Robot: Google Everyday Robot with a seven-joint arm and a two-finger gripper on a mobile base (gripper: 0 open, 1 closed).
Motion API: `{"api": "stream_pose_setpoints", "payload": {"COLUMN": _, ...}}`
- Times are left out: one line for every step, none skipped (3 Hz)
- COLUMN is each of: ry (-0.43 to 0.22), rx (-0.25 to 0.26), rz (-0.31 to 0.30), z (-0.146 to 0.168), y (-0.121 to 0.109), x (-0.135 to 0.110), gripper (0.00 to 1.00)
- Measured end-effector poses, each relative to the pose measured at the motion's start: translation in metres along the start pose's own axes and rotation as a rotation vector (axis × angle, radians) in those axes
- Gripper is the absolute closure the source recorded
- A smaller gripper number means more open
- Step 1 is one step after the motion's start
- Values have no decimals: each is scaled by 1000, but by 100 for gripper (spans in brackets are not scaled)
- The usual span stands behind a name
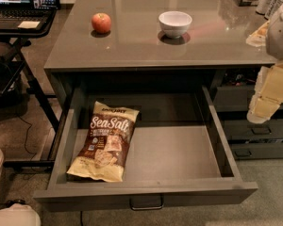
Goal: Pick brown chip bag from top drawer and place on counter
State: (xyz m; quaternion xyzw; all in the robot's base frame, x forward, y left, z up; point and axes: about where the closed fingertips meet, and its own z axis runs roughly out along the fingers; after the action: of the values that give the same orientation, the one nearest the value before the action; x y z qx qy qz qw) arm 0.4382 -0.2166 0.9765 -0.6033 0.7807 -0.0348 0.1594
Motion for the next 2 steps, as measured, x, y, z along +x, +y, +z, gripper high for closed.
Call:
{"api": "stream_pose_setpoints", "payload": {"ry": 0, "rx": 0, "rz": 0, "z": 0, "y": 0, "x": 0, "gripper": 0}}
{"api": "stream_pose_setpoints", "payload": {"ry": -55, "rx": 2, "rz": 5, "z": 15, "y": -4, "x": -9, "gripper": 0}}
